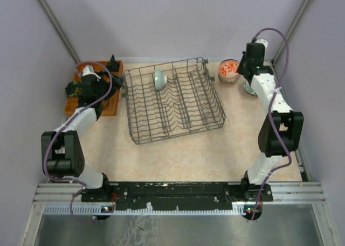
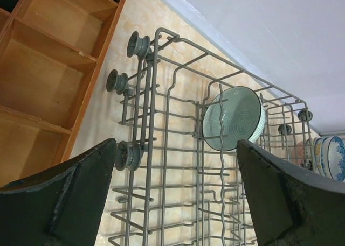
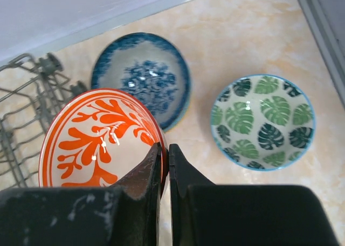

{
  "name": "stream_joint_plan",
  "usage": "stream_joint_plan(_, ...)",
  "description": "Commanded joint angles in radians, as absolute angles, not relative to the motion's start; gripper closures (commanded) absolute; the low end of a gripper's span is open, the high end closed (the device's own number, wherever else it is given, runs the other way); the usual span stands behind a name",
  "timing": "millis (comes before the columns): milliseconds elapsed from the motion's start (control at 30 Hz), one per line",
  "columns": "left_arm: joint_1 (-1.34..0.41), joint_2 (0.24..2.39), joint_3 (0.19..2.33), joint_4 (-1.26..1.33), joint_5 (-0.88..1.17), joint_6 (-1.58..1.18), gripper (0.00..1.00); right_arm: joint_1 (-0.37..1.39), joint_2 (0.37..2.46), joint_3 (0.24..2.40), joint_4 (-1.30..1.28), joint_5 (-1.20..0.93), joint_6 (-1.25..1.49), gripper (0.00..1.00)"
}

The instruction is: Unload the bowls from the dish rack

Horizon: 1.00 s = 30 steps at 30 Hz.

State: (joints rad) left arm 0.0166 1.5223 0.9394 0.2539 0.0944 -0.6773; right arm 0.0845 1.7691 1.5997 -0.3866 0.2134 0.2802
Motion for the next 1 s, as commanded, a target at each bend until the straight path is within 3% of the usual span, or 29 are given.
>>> stream_joint_plan(0,0.01,1.533,0.985,0.275,0.11,-0.684,0.02,0.014,1.665,1.561,-0.266,0.125,0.366,1.0)
stream_joint_plan(367,0.0,1.519,0.991,0.273,0.104,-0.683,0.03,-0.187,1.578,1.395,-0.141,0.085,0.484,1.0)
stream_joint_plan(967,-0.021,1.522,1.005,0.272,0.096,-0.685,0.03,-0.291,1.612,1.273,-0.038,0.162,0.513,1.0)
